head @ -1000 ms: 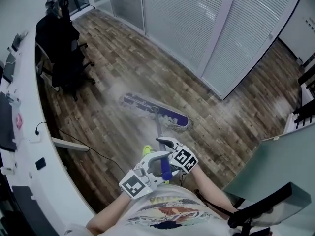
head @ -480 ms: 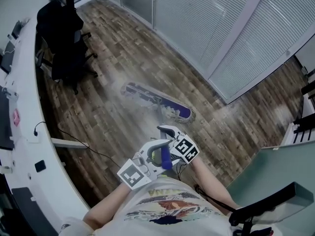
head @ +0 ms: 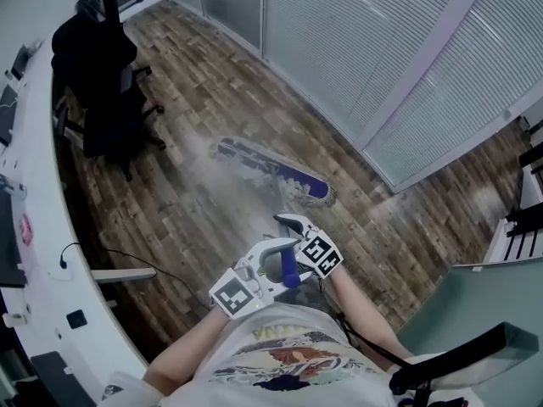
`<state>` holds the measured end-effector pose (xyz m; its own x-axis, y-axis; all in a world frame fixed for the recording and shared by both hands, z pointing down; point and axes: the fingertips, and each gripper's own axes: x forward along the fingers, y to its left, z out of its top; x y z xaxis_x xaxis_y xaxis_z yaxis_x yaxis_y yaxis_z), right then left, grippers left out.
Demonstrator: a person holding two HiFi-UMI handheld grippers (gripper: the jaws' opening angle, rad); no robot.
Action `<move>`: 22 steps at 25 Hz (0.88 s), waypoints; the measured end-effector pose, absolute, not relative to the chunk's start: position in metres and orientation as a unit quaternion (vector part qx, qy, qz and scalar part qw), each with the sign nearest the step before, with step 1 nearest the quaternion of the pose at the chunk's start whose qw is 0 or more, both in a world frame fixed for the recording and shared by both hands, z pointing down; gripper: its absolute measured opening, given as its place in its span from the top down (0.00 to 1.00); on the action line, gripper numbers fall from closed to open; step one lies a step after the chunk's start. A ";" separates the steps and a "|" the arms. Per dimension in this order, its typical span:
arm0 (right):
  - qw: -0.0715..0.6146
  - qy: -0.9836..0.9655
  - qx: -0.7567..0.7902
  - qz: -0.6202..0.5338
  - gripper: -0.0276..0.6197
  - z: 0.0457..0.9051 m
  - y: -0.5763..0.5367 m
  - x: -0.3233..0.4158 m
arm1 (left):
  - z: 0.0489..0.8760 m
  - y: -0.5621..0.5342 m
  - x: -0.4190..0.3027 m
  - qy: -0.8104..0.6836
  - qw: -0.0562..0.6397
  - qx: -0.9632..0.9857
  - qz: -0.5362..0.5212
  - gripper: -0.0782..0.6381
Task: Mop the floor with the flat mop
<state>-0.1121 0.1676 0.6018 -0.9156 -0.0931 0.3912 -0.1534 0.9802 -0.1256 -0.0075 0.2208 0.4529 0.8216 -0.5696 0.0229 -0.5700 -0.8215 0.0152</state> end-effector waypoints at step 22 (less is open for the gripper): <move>0.160 -0.982 0.054 0.080 0.62 0.628 -0.312 -0.199 | 0.485 -0.261 -0.085 -0.367 0.004 0.930 0.010 0.57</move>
